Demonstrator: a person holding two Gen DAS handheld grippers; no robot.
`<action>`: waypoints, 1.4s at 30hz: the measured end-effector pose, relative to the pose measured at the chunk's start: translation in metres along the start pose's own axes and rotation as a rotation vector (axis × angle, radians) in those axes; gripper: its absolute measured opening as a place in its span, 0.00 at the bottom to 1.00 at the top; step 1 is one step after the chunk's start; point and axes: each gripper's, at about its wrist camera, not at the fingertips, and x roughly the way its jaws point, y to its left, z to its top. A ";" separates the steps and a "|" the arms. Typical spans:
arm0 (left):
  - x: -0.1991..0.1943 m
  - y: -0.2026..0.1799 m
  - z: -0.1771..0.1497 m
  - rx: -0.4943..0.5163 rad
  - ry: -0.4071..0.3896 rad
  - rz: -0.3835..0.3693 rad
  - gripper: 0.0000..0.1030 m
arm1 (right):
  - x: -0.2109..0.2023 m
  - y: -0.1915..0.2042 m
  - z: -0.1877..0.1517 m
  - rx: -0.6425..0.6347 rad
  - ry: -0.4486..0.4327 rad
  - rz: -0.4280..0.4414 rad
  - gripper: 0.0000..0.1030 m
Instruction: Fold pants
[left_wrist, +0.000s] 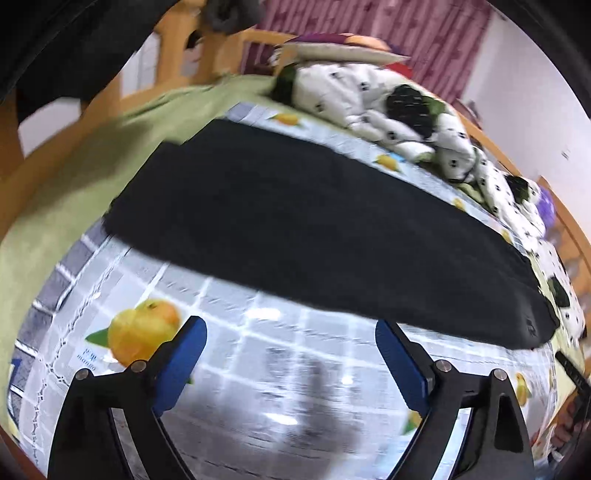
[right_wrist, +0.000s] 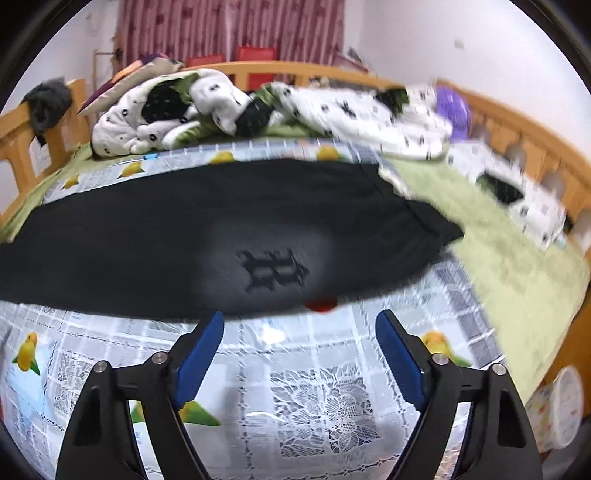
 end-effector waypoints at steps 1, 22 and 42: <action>0.006 0.007 0.000 -0.027 0.018 -0.013 0.85 | 0.007 -0.005 -0.001 0.023 0.029 0.021 0.75; 0.099 0.065 0.028 -0.550 0.054 -0.284 0.18 | 0.136 -0.029 0.023 0.409 0.158 0.295 0.49; 0.097 -0.010 0.197 -0.139 -0.164 -0.181 0.07 | 0.151 0.002 0.189 0.252 -0.034 0.274 0.10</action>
